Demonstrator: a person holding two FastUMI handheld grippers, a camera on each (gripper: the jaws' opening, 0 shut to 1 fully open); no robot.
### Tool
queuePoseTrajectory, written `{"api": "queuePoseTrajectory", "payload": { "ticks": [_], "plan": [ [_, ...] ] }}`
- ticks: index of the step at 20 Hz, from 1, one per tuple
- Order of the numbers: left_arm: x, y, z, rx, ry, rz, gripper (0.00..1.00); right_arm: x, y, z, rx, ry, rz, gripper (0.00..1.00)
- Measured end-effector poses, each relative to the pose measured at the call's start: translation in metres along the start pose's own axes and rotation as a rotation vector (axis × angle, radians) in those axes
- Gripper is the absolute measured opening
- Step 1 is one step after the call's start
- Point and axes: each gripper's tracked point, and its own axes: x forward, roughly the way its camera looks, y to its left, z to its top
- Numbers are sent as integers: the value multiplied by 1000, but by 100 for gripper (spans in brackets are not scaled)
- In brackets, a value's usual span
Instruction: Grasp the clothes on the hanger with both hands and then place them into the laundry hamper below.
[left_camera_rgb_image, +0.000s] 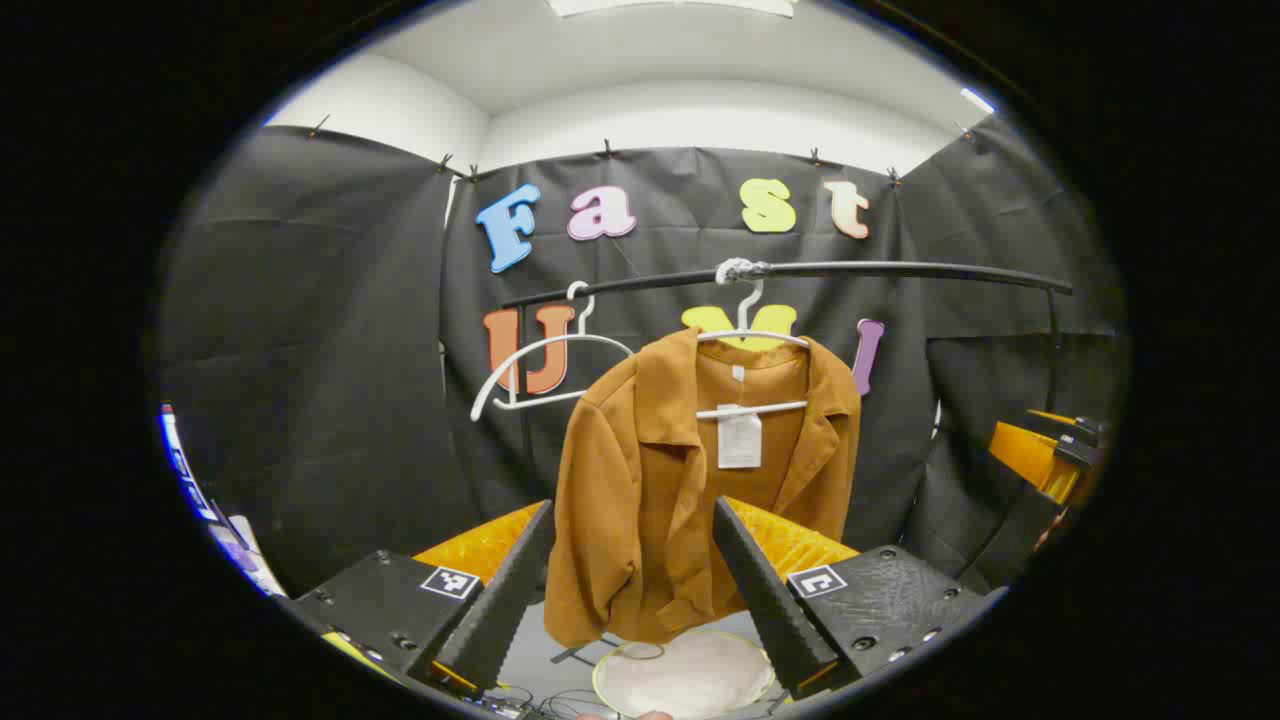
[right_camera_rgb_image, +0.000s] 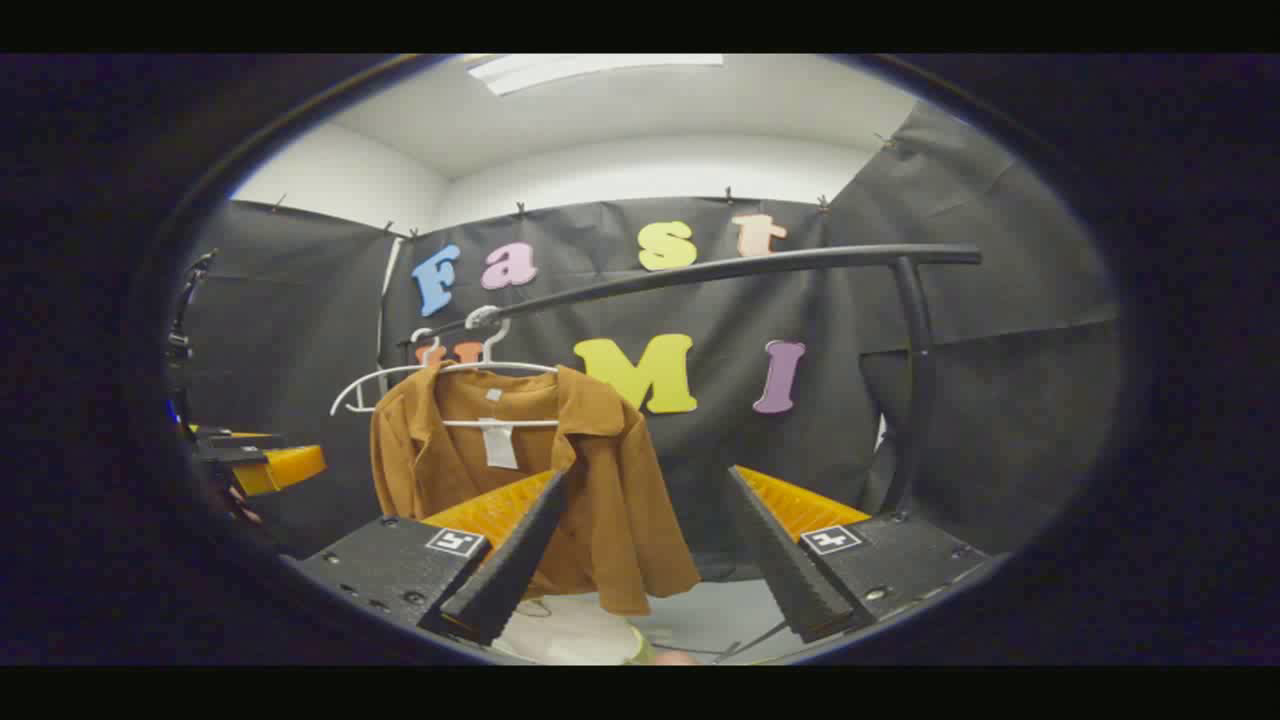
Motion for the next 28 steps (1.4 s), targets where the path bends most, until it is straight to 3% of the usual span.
{"api": "queuePoseTrajectory", "payload": {
  "ticks": [1, 3, 7, 14, 16, 22, 28],
  "plan": [
    [0, -5, 0, 5, 1, 1, 100, 0, -1, 1, -2, 0, 4, 99],
    [0, -10, -1, 10, 1, 6, 92, 2, -1, -2, 3, 5, 13, 99],
    [0, -16, -4, 14, 6, 10, 100, 6, -9, -10, 20, 42, 8, 99],
    [3, -18, -13, 16, 29, 14, 96, 17, -7, -23, 13, 92, 3, 99],
    [7, -20, -14, 16, 31, 17, 100, 24, -3, -30, 21, 113, 10, 99],
    [37, -30, -28, -6, 58, -5, 96, 60, 26, -49, 35, 168, 72, 99],
    [77, -34, -50, -52, 117, -43, 100, 116, 68, -65, 37, 194, 151, 99]
  ]
}}
